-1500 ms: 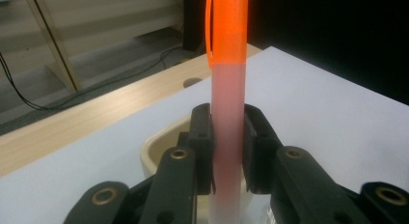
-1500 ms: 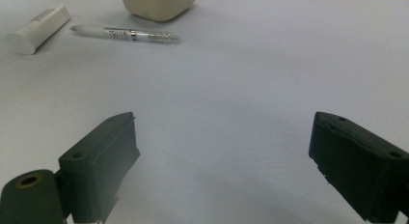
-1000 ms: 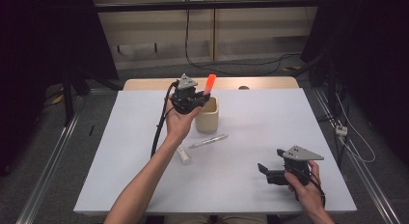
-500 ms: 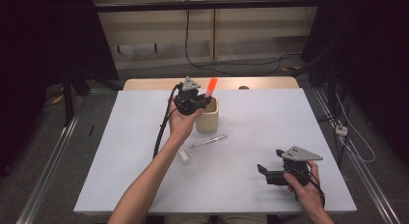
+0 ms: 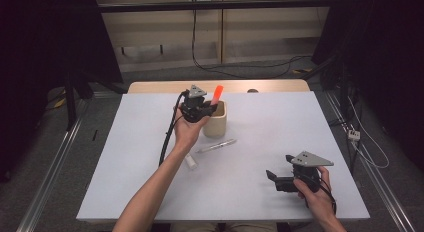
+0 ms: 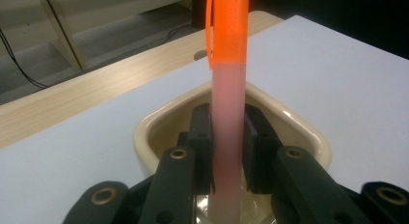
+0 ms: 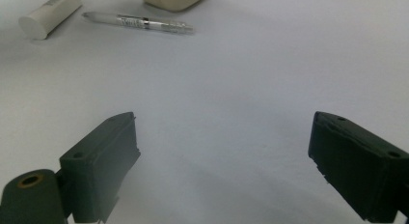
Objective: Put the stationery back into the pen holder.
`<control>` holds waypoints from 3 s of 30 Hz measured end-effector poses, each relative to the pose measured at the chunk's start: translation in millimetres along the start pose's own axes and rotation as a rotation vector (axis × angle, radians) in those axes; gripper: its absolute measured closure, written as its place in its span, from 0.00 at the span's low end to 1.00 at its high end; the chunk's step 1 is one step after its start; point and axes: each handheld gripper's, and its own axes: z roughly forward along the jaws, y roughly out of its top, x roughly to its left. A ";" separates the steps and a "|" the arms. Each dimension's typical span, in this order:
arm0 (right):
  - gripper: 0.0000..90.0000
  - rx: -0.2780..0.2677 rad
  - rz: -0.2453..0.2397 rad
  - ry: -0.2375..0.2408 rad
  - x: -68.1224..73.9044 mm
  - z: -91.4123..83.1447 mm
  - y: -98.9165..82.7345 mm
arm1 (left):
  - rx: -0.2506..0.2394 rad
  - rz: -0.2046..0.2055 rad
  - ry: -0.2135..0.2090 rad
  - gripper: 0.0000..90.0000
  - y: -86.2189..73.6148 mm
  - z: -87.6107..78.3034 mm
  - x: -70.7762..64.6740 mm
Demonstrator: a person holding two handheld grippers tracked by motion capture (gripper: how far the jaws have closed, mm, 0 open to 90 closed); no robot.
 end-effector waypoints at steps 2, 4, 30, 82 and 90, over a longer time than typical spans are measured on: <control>0.11 0.002 -0.004 0.001 0.1 0.5 0.1 | -0.025 -0.009 0.006 0.74 1.1 -3.7 -0.6; 0.11 0.001 -0.002 0.002 0.3 0.7 0.5 | -0.065 -0.025 0.031 0.61 4.0 -10.5 -2.7; 0.09 0.006 0.022 0.016 -0.5 1.6 0.4 | -0.017 -0.039 0.013 0.11 -22.6 -49.5 10.4; 0.12 0.058 -0.089 0.075 26.0 35.2 40.5 | 0.076 0.023 0.040 0.06 -137.1 -172.2 -39.0; 0.21 0.052 -0.071 0.081 22.9 57.8 55.5 | 0.065 0.021 0.007 0.06 -148.3 -166.2 -49.8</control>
